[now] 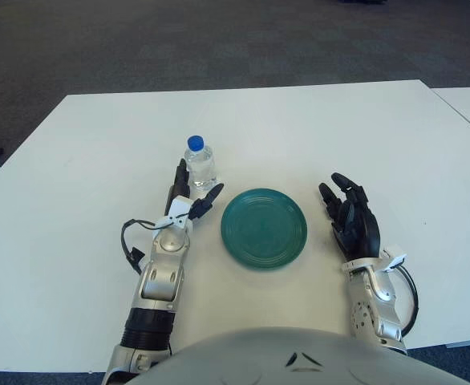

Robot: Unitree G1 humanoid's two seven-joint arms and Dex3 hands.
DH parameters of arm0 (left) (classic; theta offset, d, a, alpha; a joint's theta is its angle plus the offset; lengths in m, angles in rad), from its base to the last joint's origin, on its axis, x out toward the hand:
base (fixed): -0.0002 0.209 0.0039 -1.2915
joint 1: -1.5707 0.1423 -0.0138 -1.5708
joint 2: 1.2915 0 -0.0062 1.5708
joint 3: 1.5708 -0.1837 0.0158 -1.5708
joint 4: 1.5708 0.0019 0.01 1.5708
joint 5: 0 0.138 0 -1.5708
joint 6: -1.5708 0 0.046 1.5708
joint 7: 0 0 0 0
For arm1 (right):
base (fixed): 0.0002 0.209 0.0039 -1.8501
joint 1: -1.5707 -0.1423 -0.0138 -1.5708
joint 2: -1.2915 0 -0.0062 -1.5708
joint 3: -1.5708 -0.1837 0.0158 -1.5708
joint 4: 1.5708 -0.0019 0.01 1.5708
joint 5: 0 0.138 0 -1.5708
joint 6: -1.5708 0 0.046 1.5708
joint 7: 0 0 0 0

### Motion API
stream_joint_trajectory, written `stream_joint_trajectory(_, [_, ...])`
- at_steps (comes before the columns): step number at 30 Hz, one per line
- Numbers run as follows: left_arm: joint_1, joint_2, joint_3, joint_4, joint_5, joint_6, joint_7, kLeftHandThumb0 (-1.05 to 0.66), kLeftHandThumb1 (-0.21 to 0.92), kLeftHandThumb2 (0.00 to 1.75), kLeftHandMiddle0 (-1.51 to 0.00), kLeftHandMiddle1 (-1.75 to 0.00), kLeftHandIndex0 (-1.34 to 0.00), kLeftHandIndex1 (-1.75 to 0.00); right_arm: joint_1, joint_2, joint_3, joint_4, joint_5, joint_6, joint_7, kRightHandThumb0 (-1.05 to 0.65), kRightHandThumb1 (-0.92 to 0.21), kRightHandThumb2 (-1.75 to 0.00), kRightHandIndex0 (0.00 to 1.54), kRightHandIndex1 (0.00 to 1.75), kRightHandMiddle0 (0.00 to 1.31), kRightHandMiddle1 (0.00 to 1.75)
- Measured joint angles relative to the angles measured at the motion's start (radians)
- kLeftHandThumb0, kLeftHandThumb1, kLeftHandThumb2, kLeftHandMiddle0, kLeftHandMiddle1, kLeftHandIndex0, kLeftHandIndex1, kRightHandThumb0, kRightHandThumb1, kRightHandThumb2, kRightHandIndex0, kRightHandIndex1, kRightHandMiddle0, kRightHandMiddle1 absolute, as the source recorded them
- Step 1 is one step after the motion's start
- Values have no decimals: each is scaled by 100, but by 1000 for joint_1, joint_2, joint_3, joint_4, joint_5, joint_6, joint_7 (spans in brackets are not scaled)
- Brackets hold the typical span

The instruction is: Put the bottle into the plate.

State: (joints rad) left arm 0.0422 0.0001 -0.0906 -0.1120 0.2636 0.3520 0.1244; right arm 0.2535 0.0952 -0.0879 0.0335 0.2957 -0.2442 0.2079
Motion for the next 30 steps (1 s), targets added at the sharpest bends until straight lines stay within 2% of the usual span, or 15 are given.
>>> stream_joint_trajectory(6, [-14,-5,0,18,10,0,16,-105,92,12,0,0,0,0,1,-3,-1,0,0,-4,1,-71,-92,-64,58,28,7,92])
stream_joint_trajectory(13, [-31,-41,6,48,14,-5,71,-105,92,12,0,0,0,0,3,-10,-6,3,3,-10,11,-71,-92,-63,58,29,6,92])
stream_joint_trajectory(20, [-42,-60,15,85,11,-38,102,-105,92,13,0,0,0,0,1,-12,-12,12,6,-13,24,-71,-92,-63,58,30,6,92])
stream_joint_trajectory(30, [-94,-73,25,156,16,-44,137,-105,92,18,0,0,0,0,0,-21,-18,15,6,-12,24,-73,-92,-63,57,32,5,92])
